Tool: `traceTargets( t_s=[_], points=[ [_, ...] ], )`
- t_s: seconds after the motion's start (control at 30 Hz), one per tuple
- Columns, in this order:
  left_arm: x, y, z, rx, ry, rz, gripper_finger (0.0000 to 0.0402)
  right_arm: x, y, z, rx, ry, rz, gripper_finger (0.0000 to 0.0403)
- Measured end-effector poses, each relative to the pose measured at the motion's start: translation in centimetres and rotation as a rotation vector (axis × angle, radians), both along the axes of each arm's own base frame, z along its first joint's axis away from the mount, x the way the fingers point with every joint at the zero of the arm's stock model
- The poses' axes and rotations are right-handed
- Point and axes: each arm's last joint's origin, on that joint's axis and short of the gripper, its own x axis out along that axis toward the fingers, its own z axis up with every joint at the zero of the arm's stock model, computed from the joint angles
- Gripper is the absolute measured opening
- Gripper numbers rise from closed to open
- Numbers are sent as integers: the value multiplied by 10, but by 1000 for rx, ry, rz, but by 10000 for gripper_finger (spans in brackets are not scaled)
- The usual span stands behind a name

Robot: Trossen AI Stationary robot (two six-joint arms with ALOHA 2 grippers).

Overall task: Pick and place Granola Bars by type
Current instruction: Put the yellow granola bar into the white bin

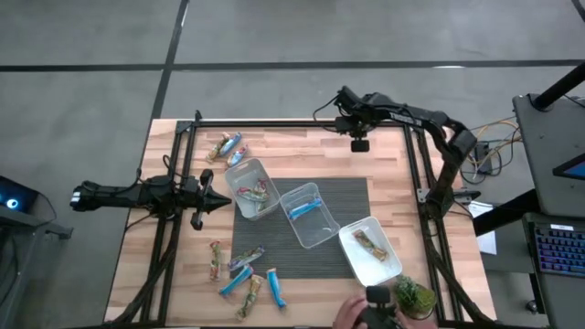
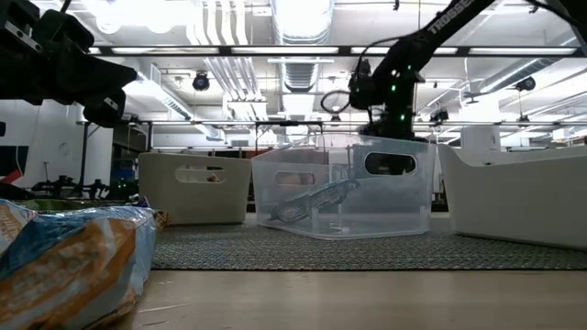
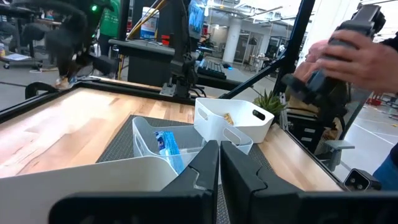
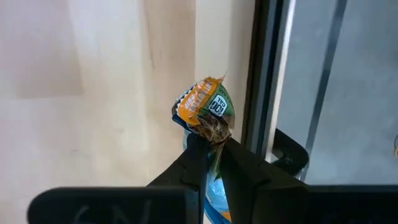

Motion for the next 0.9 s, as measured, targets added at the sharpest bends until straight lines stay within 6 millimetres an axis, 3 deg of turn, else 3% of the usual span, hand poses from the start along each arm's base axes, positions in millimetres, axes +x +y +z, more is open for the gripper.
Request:
traceTargets(
  t_s=[0.23,0.57,0.9],
  points=[
    [0,0,0,0,-1,0,0,-3,30,39,7,-124,-26,31],
    [0,0,0,0,0,0,0,-16,91,98,72,-344,-38,31],
    [0,0,0,0,0,0,0,-35,141,129,141,-447,-56,31]
  ],
)
